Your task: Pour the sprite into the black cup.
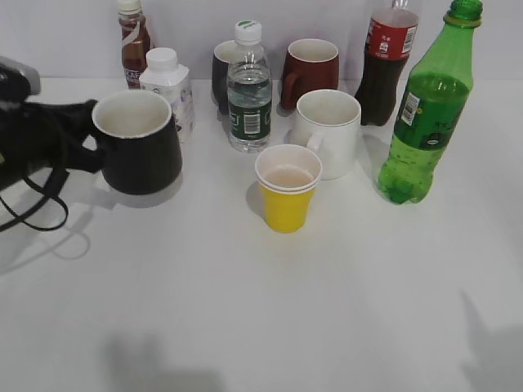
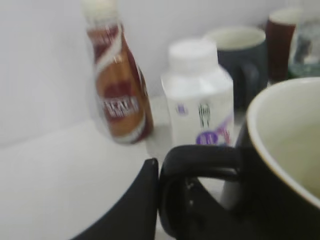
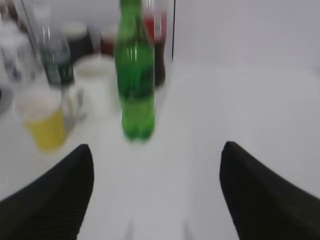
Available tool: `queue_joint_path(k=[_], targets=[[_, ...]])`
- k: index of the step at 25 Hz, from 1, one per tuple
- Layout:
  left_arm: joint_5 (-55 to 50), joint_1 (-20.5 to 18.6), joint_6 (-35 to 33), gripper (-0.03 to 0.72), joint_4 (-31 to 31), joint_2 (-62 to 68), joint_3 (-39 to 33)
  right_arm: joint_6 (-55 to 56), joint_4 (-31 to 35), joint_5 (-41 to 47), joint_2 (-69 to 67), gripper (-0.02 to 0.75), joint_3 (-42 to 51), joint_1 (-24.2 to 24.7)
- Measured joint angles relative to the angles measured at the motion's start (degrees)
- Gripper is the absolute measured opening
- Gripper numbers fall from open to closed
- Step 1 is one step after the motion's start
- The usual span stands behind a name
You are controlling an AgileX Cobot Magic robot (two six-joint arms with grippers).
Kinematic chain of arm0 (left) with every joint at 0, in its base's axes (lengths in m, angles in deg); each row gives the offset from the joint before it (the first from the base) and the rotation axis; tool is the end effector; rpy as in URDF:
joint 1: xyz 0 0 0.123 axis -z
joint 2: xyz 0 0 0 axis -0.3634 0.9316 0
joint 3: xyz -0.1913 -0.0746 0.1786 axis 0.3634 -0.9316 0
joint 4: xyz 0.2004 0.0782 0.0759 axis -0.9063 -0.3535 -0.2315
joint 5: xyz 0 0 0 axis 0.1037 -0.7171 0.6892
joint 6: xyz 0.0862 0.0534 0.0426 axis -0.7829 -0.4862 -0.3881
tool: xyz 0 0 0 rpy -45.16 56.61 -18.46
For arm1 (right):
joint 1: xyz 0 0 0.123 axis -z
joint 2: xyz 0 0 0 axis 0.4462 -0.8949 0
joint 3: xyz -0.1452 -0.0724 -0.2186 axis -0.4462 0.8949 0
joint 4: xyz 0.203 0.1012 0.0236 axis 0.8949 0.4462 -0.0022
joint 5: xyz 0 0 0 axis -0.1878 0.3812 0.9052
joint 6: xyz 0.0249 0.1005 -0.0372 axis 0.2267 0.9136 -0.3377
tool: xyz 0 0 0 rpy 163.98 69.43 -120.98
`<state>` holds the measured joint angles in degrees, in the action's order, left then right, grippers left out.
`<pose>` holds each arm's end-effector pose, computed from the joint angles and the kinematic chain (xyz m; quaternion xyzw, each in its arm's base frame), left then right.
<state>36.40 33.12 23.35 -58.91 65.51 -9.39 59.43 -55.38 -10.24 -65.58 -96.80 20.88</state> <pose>0.3017 -0.0836 0.1730 0.1964 0.7518 -0.0872 0.6234 0.0218 0.0143 0.2980 -0.0842 0.7644 0.0644 0.6360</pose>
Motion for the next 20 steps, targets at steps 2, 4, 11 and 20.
queue_joint_path(k=[2, 4, 11, 20], targets=[[-1.53, 0.0, 0.0, 0.055, 0.0, -2.74, 0.0, -2.32, 0.5, -9.62, -4.17, 0.588, -0.07, 0.0], [-3.73, 0.0, 0.0, 0.055, 0.0, -5.3, 0.0, -4.96, 0.7, -19.65, -10.8, 0.588, -0.18, 0.0], [-7.63, 0.0, 0.0, 0.055, -0.18, -10.89, 0.0, -5.43, 1.41, -56.25, -33.27, 0.578, -0.18, 0.0], [-9.09, 0.0, 0.0, 0.055, -0.31, -12.13, -0.05, 13.02, -6.93, -71.15, -51.51, 0.524, 11.72, 0.0]])
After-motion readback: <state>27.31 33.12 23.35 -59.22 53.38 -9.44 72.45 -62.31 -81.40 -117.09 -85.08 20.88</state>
